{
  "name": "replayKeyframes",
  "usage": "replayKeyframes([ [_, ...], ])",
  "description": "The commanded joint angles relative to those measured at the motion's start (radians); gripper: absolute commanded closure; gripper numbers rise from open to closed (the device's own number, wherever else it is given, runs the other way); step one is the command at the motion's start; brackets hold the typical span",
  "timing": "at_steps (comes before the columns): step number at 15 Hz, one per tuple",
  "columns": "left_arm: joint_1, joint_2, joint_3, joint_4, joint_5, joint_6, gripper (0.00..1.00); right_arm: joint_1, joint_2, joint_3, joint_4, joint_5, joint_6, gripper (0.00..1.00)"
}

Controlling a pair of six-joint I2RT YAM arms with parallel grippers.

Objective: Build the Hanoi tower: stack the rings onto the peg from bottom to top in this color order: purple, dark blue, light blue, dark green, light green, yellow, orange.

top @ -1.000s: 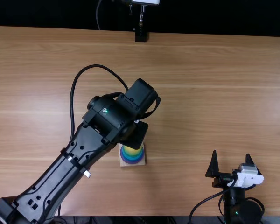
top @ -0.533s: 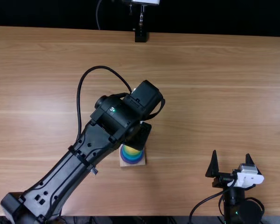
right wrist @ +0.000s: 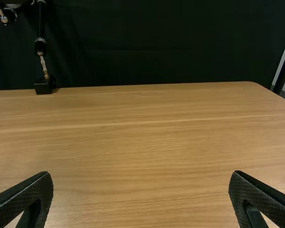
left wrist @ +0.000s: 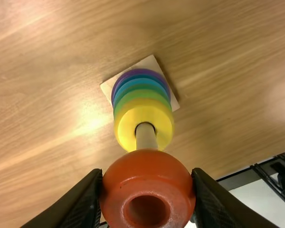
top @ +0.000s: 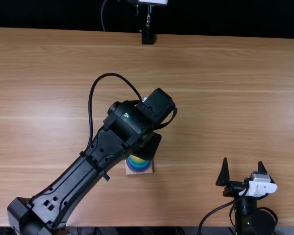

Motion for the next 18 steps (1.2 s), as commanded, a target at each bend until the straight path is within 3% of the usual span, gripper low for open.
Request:
replayKeyframes([
  [1,-0.006,0.013,-0.024,0.000,0.003,-0.014,1.00,-0.010,-0.012,-0.011,-0.024,0.000,0.001,0.00],
  [12,-0.008,0.059,-0.048,0.019,0.007,-0.012,1.00,-0.010,-0.012,-0.011,-0.024,0.000,0.003,0.00],
  [13,-0.006,0.061,-0.048,0.020,0.011,-0.012,0.75,-0.010,-0.012,-0.011,-0.024,0.000,0.001,0.00],
  [14,-0.001,0.061,-0.050,0.019,0.024,-0.012,0.24,-0.010,-0.012,-0.011,-0.024,0.000,0.001,0.00],
  [15,0.003,0.058,-0.051,0.019,0.038,-0.012,0.00,-0.010,-0.012,-0.011,-0.024,0.000,0.001,0.00],
  [17,0.015,0.053,-0.042,0.024,0.079,-0.010,0.00,-0.010,-0.012,-0.011,-0.024,0.000,0.001,0.00],
  [18,0.035,0.050,-0.021,0.035,0.081,-0.010,0.00,-0.010,-0.012,-0.011,-0.024,0.000,0.001,0.00],
])
